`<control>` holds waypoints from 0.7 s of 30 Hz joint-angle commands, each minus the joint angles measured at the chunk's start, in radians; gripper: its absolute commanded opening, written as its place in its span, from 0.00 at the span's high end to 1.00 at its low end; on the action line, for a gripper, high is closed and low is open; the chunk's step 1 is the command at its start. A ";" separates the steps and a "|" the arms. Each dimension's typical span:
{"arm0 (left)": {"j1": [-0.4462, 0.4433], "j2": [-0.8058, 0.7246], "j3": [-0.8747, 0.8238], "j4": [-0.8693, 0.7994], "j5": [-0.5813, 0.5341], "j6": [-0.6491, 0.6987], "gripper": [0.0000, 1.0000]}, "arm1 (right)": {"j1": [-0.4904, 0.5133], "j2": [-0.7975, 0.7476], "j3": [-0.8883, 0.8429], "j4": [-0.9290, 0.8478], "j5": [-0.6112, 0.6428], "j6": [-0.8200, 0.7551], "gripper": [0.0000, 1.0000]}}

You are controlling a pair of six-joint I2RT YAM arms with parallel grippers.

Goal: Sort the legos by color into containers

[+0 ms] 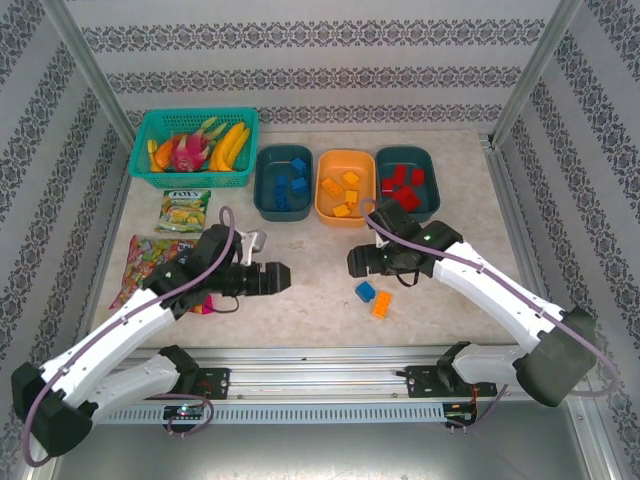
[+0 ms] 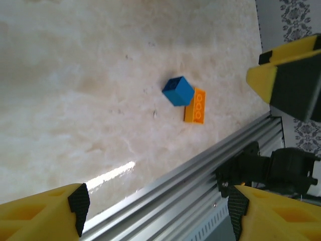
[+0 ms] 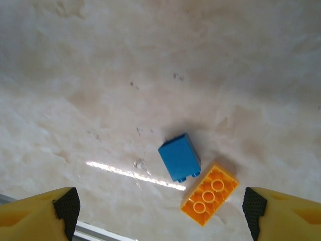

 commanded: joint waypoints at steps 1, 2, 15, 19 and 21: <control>-0.025 -0.048 -0.045 -0.007 -0.049 -0.050 0.24 | 0.002 0.018 -0.032 -0.050 0.024 0.034 0.15; -0.027 -0.060 -0.054 -0.007 -0.058 -0.057 0.25 | 0.003 0.028 -0.041 -0.060 0.023 0.055 0.16; -0.106 -0.032 -0.048 0.047 -0.050 -0.057 0.25 | 0.017 0.017 -0.284 0.015 -0.129 0.267 0.24; -0.131 -0.032 -0.051 0.066 -0.034 -0.057 0.24 | 0.017 0.060 -0.313 0.090 -0.127 0.306 0.25; -0.138 -0.031 -0.055 0.070 -0.033 -0.060 0.24 | 0.015 0.092 -0.319 0.118 -0.118 0.321 0.27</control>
